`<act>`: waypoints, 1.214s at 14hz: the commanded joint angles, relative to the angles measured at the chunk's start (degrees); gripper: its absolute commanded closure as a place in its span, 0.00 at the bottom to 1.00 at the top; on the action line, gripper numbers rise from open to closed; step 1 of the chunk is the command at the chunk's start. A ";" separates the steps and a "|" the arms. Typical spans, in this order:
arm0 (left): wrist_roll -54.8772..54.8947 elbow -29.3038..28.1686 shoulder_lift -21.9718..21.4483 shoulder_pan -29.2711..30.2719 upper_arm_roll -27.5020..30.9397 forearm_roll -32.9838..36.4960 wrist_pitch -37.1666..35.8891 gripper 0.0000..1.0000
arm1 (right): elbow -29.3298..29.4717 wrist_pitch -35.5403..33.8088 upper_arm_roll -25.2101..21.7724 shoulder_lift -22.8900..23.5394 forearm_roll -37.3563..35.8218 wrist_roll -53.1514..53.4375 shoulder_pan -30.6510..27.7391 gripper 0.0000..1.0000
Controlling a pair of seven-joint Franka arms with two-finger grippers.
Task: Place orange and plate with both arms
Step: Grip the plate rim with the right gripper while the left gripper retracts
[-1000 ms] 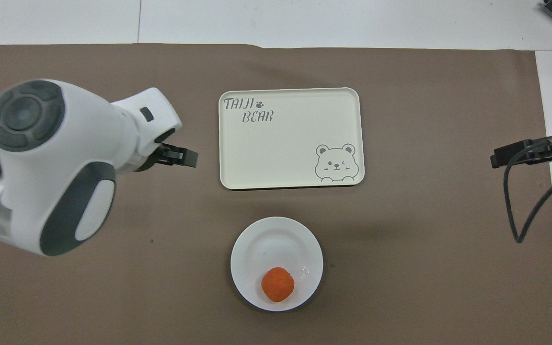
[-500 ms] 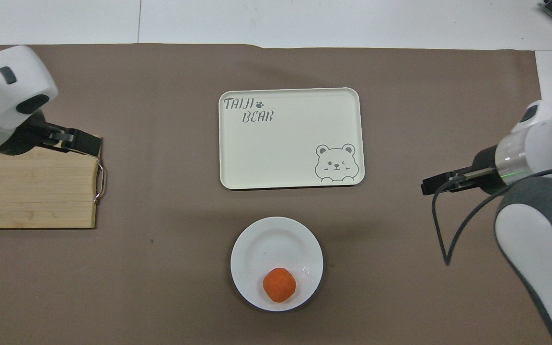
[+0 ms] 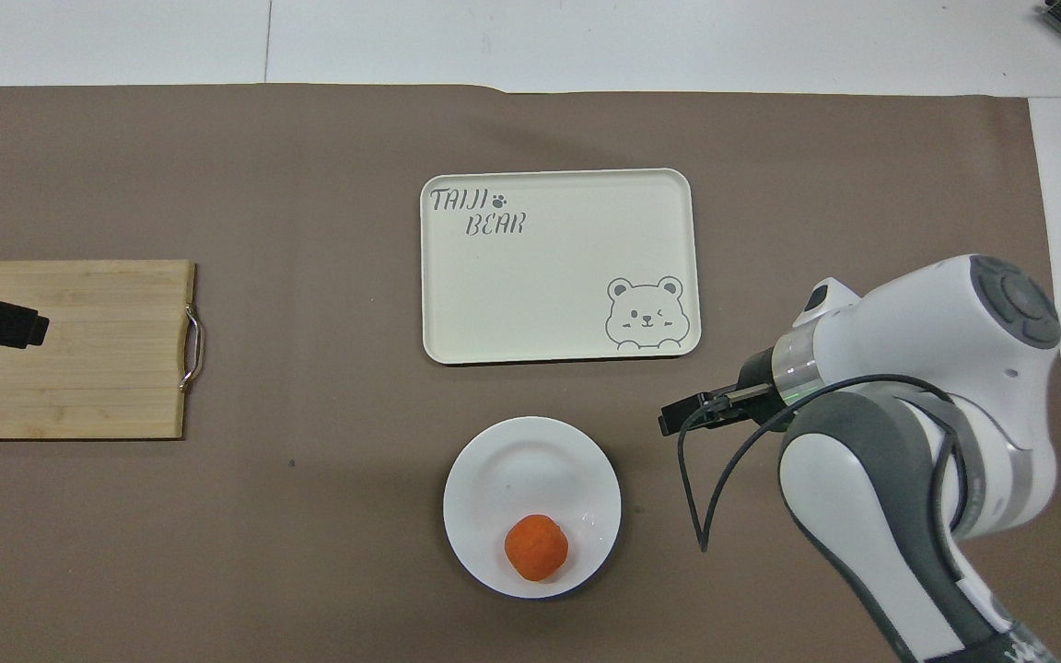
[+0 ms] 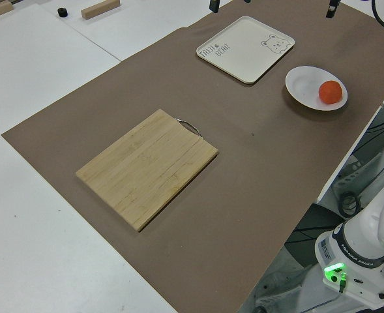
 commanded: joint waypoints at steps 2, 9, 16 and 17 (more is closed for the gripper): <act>-0.03 -1.93 -1.36 0.50 -0.21 0.52 -1.27 0.00 | -4.79 4.09 -0.08 0.53 6.78 -3.00 0.05 0.00; -1.00 -1.84 -1.28 0.94 0.41 0.25 -0.40 0.00 | -9.28 10.77 -0.08 3.08 10.22 -6.18 2.86 0.00; -5.57 -1.22 -0.66 0.94 0.41 0.25 -0.39 0.00 | -10.42 19.04 -0.08 11.34 19.69 -12.04 9.89 0.11; -5.66 -1.22 -0.66 1.03 0.41 0.25 -0.40 0.00 | -11.55 19.22 -0.08 11.52 21.89 -13.98 9.98 0.15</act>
